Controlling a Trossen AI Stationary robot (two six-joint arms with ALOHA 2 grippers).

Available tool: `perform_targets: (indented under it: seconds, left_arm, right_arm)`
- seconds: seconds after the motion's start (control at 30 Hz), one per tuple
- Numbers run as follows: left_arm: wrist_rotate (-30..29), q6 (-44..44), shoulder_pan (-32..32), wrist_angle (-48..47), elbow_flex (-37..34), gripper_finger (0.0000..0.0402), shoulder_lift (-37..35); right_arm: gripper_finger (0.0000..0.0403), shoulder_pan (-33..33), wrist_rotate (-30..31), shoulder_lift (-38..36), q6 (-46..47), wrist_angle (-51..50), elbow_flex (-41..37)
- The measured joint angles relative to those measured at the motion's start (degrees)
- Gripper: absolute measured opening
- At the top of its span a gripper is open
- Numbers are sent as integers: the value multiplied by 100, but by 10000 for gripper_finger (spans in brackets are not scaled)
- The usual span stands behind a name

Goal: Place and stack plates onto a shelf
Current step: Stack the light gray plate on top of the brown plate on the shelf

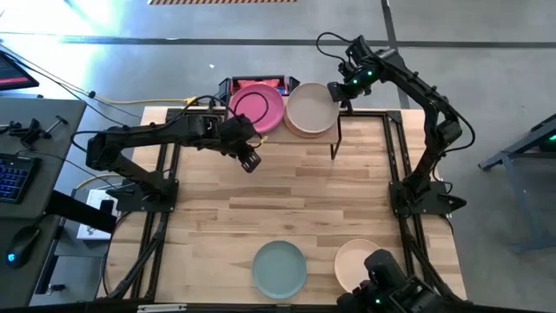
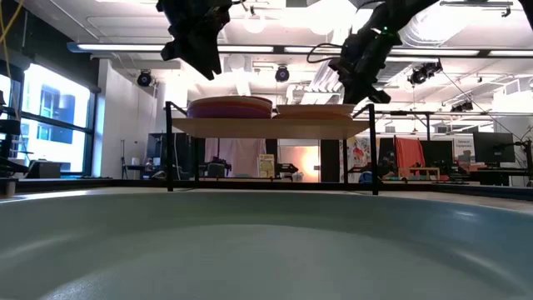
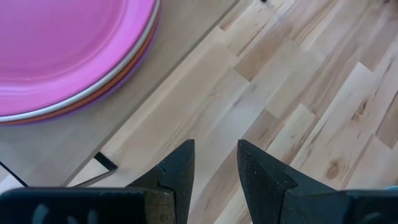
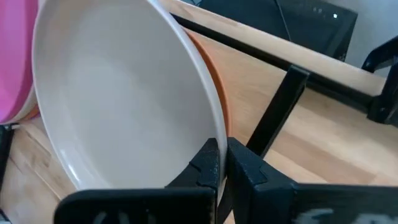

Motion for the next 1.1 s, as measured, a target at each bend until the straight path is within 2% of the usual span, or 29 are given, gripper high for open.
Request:
perform_targets:
  seconds: [0.4, 0.53, 1.1]
  left_arm:
    - [2, 83, 77, -2, 0, 111, 0]
    - [15, 98, 77, -3, 0, 111, 0]
    - [22, 111, 77, -3, 0, 111, 0]
  right_arm:
    - [0, 212, 36, 13, 256, 134, -81]
    - [0, 226, 337, 13, 362, 120, -81]
    - [6, 291, 314, 17, 340, 115, -81]
